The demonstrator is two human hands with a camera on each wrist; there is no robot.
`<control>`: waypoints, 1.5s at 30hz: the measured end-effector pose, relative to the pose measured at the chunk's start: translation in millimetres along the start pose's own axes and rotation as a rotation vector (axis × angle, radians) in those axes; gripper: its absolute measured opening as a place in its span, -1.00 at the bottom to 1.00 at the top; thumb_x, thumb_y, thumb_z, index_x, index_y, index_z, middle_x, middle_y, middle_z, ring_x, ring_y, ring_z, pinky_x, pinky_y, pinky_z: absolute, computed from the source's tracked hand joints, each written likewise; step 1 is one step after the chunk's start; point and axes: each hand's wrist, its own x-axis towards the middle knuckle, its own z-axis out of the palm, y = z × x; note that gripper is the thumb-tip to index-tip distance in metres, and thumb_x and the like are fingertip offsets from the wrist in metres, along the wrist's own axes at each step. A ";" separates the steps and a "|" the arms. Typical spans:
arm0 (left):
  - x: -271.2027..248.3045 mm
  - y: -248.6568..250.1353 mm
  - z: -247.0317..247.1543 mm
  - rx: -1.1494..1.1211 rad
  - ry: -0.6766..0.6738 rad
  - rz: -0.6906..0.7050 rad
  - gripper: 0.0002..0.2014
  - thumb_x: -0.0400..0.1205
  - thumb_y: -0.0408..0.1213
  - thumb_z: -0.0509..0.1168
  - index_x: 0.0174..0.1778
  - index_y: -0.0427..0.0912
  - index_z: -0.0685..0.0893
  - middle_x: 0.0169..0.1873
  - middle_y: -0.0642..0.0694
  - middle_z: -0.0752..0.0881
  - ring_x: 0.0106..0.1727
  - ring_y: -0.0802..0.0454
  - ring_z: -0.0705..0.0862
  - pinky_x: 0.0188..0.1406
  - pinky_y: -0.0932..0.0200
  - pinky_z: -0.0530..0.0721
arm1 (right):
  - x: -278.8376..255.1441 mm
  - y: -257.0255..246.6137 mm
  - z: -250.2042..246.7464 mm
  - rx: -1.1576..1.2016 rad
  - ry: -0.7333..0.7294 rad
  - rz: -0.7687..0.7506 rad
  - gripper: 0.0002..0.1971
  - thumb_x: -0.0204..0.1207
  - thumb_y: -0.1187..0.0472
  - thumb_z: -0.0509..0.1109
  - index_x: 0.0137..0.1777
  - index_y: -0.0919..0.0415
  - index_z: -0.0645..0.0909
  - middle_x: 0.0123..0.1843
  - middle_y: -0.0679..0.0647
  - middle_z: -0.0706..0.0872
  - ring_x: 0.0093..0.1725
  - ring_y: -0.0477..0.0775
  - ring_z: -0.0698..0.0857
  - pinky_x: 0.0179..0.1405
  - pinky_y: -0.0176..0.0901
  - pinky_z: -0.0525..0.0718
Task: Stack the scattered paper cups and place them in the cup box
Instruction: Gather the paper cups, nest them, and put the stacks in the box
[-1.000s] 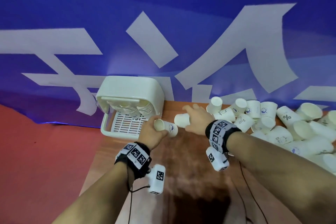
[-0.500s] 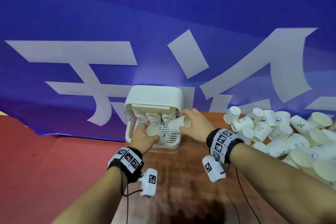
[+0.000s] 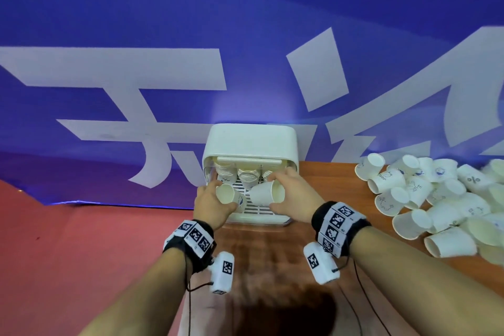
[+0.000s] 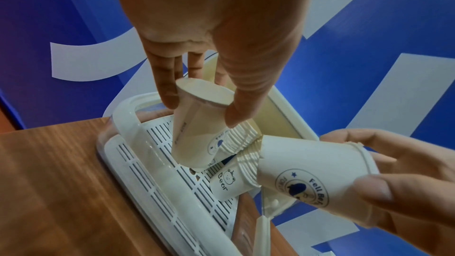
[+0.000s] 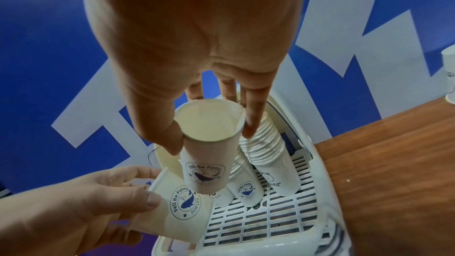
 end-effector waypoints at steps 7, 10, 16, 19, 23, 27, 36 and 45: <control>24.1 -9.9 13.7 0.128 -0.022 0.062 -0.23 0.34 -0.08 0.59 0.47 -0.01 0.45 0.45 -0.17 0.42 0.34 -0.24 0.48 0.40 -0.10 0.49 | 15.2 5.4 17.4 -0.042 -0.024 -0.025 -0.30 0.44 0.03 0.50 0.58 -0.03 0.36 0.36 -0.01 0.42 0.33 0.04 0.52 0.31 -0.05 0.57; 29.1 -11.8 19.7 0.194 -0.035 0.094 -0.29 0.40 -0.08 0.57 0.47 -0.04 0.48 0.58 -0.19 0.31 0.40 -0.26 0.45 0.44 -0.07 0.45 | 21.0 8.0 23.0 -0.056 -0.013 -0.023 -0.30 0.49 -0.04 0.44 0.62 -0.08 0.30 0.35 -0.01 0.45 0.30 0.05 0.56 0.23 0.00 0.61; 46.8 -17.1 27.0 0.250 -0.079 0.097 -0.24 0.37 -0.01 0.58 0.48 -0.03 0.46 0.59 -0.14 0.26 0.38 -0.28 0.46 0.40 -0.09 0.48 | 27.3 10.5 31.4 -0.037 0.002 -0.054 -0.34 0.55 0.02 0.45 0.64 -0.06 0.32 0.33 0.02 0.47 0.31 0.04 0.55 0.23 -0.07 0.59; 52.1 -19.6 31.4 0.261 -0.092 0.105 -0.23 0.38 -0.06 0.58 0.51 -0.04 0.45 0.61 -0.12 0.21 0.43 -0.28 0.42 0.40 -0.11 0.49 | 28.7 12.6 34.3 -0.040 -0.025 -0.064 -0.31 0.53 0.02 0.46 0.64 -0.05 0.31 0.35 0.01 0.45 0.35 0.01 0.51 0.28 -0.11 0.56; 55.6 -20.5 34.7 0.258 -0.096 0.137 -0.23 0.37 -0.13 0.59 0.51 -0.06 0.46 0.51 -0.15 0.32 0.47 -0.23 0.40 0.38 -0.04 0.49 | 30.8 14.5 36.4 -0.032 -0.039 -0.054 -0.28 0.47 0.07 0.50 0.62 -0.04 0.34 0.37 0.01 0.42 0.37 0.02 0.49 0.32 -0.10 0.54; 54.7 -22.1 35.2 0.214 -0.101 0.149 -0.21 0.31 -0.13 0.62 0.48 -0.03 0.49 0.48 -0.15 0.35 0.39 -0.23 0.48 0.36 -0.05 0.53 | 33.3 14.7 39.4 -0.051 -0.073 -0.039 -0.22 0.40 0.14 0.51 0.62 -0.03 0.31 0.41 0.01 0.36 0.38 0.03 0.48 0.28 -0.10 0.57; 52.3 -32.2 32.7 0.236 -0.153 0.172 -0.10 0.20 0.12 0.51 0.51 0.09 0.42 0.41 0.01 0.45 0.48 -0.13 0.39 0.33 -0.01 0.45 | 32.0 -4.6 46.6 -0.022 -0.002 -0.128 -0.27 0.48 0.07 0.48 0.63 -0.01 0.28 0.36 -0.01 0.39 0.25 0.04 0.56 0.15 -0.04 0.64; 36.4 -51.7 -12.5 0.088 -0.021 0.127 -0.47 0.45 -0.24 0.43 0.39 -0.10 0.61 0.27 -0.17 0.57 0.29 -0.17 0.56 0.36 -0.03 0.51 | 61.1 -35.9 75.1 -0.229 -0.078 -0.151 -0.30 0.48 0.05 0.46 0.62 0.01 0.33 0.48 0.15 0.36 0.23 0.28 0.61 0.15 0.08 0.64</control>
